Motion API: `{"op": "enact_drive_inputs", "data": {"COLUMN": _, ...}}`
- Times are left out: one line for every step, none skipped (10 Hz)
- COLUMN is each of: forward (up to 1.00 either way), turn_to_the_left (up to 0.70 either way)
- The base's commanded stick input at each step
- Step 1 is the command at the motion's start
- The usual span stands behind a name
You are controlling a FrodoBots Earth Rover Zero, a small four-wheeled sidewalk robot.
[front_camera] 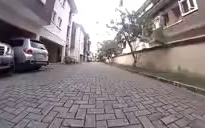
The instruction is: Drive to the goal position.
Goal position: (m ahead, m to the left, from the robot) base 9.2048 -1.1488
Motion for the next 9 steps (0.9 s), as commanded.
{"op": "enact_drive_inputs", "data": {"forward": 0.7, "turn_to_the_left": 0.0}}
{"op": "enact_drive_inputs", "data": {"forward": 0.7, "turn_to_the_left": 0.0}}
{"op": "enact_drive_inputs", "data": {"forward": 0.7, "turn_to_the_left": 0.0}}
{"op": "enact_drive_inputs", "data": {"forward": 0.7, "turn_to_the_left": 0.0}}
{"op": "enact_drive_inputs", "data": {"forward": 0.7, "turn_to_the_left": 0.0}}
{"op": "enact_drive_inputs", "data": {"forward": 0.7, "turn_to_the_left": 0.0}}
{"op": "enact_drive_inputs", "data": {"forward": 0.7, "turn_to_the_left": 0.0}}
{"op": "enact_drive_inputs", "data": {"forward": 0.7, "turn_to_the_left": 0.0}}
{"op": "enact_drive_inputs", "data": {"forward": 0.7, "turn_to_the_left": 0.0}}
